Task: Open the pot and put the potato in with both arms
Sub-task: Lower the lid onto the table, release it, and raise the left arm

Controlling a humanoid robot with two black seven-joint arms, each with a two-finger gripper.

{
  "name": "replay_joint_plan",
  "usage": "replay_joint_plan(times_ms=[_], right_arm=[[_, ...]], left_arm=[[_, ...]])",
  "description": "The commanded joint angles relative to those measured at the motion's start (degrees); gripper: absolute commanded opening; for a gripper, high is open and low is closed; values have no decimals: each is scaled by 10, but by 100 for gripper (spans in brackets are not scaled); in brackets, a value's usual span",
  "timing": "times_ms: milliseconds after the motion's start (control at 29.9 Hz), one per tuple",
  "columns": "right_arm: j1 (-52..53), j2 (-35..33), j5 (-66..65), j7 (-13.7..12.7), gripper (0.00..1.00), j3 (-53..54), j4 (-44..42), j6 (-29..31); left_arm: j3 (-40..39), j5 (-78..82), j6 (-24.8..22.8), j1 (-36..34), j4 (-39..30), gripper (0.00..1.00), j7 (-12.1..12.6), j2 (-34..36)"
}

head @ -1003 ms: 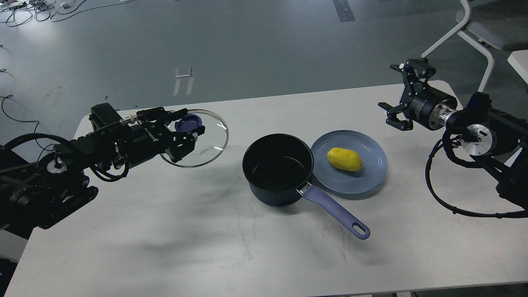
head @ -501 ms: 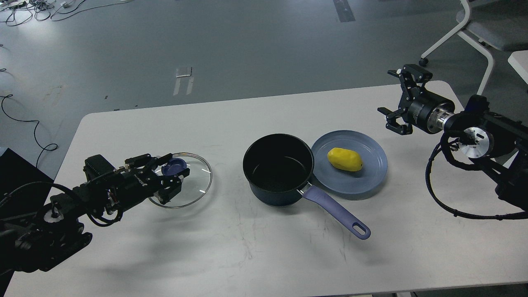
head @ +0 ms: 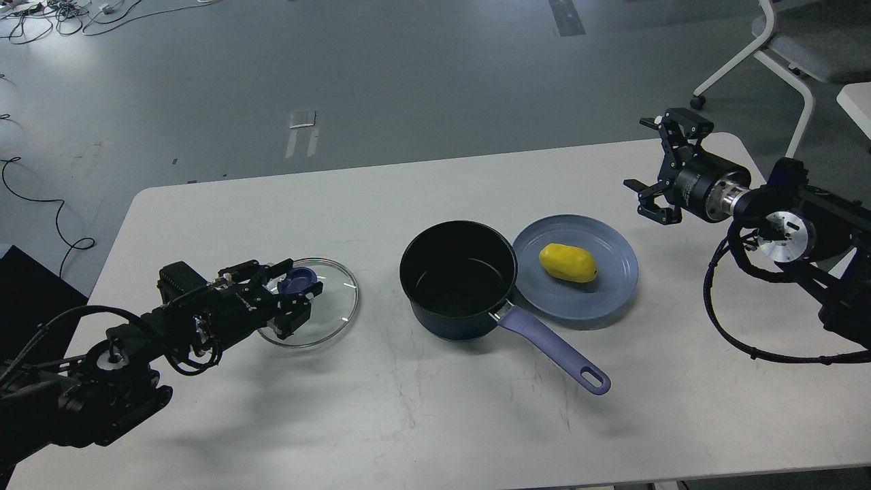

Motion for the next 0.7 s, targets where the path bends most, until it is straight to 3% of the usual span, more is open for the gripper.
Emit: replay_joint_plan(times_ms=[0,167,234,267,435,535,635,669], right_arm=[[0,0,0,0,100,0,0,0],[0,0,0,0,100,0,0,0],[0,-1,0,0,100,0,1,0],[1,-2,-1,2,100,0,2,1],[5,-3,-47,8,100,-17,13,2],[25,-14,-182,18,100,-44,51,2],[38,-33,-315,33,100,-90,83,2],[52,-39,-380,46,100,-121,94,1]], left_arm=[[0,0,0,0,0,70,0,0],[0,-14,0,0,0,73,0,-6],[-6,-31,0,-3,-4,85,0,-7],[-7,-54,0,-9,-10,96,0,-6],[-19,-223,0,-59,-34,98,0,-2],[-19,-346,0,-116,-40,98,0,-3],[-34,-462,-47,-161,-40,98,0,-5],[-48,-528,-93,-176,-39,98,0,-6]])
